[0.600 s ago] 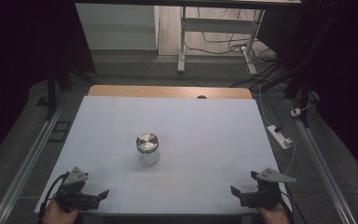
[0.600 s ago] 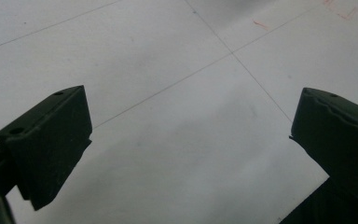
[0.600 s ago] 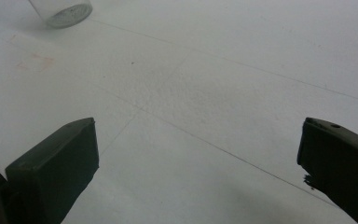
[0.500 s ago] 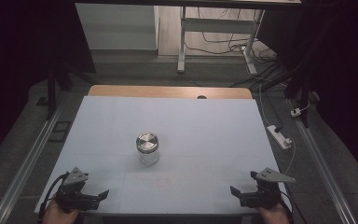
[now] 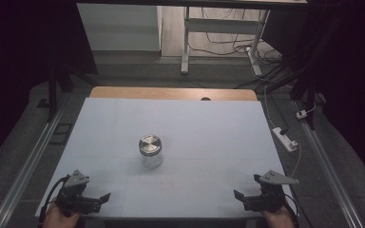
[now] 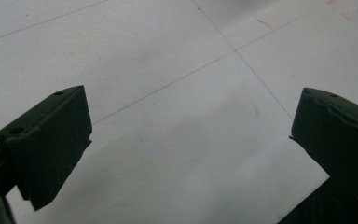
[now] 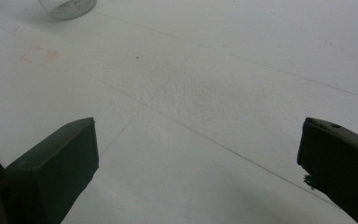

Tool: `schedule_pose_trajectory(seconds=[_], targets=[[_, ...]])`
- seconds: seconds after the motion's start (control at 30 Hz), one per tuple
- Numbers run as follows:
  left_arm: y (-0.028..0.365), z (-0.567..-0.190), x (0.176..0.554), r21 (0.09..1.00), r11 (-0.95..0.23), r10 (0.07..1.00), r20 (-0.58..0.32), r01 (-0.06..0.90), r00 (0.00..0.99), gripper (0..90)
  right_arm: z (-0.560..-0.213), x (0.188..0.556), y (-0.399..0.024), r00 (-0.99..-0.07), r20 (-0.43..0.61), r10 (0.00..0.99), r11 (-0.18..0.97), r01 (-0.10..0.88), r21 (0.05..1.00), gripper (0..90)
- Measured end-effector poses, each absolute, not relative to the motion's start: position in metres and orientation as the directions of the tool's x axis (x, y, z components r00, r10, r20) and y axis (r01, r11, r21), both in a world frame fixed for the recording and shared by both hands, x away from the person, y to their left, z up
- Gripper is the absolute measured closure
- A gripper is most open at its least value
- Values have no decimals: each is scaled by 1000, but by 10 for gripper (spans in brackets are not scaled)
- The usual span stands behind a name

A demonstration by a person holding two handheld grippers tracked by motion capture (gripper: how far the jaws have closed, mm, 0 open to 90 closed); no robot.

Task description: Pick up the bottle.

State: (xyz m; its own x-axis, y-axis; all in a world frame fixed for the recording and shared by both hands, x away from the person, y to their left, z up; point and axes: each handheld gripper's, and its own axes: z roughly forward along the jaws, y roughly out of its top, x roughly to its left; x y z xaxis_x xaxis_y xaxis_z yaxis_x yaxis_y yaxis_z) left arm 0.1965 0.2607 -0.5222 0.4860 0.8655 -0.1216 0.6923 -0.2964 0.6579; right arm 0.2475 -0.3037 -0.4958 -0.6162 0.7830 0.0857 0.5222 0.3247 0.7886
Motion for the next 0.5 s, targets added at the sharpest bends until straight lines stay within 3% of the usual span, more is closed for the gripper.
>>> schedule_pose_trajectory(seconds=[0.5], targets=[[260,-520,197,675,-289,849,-148,679,508,0,-496,248,-304,-614,87,784,322,523,789,0]])
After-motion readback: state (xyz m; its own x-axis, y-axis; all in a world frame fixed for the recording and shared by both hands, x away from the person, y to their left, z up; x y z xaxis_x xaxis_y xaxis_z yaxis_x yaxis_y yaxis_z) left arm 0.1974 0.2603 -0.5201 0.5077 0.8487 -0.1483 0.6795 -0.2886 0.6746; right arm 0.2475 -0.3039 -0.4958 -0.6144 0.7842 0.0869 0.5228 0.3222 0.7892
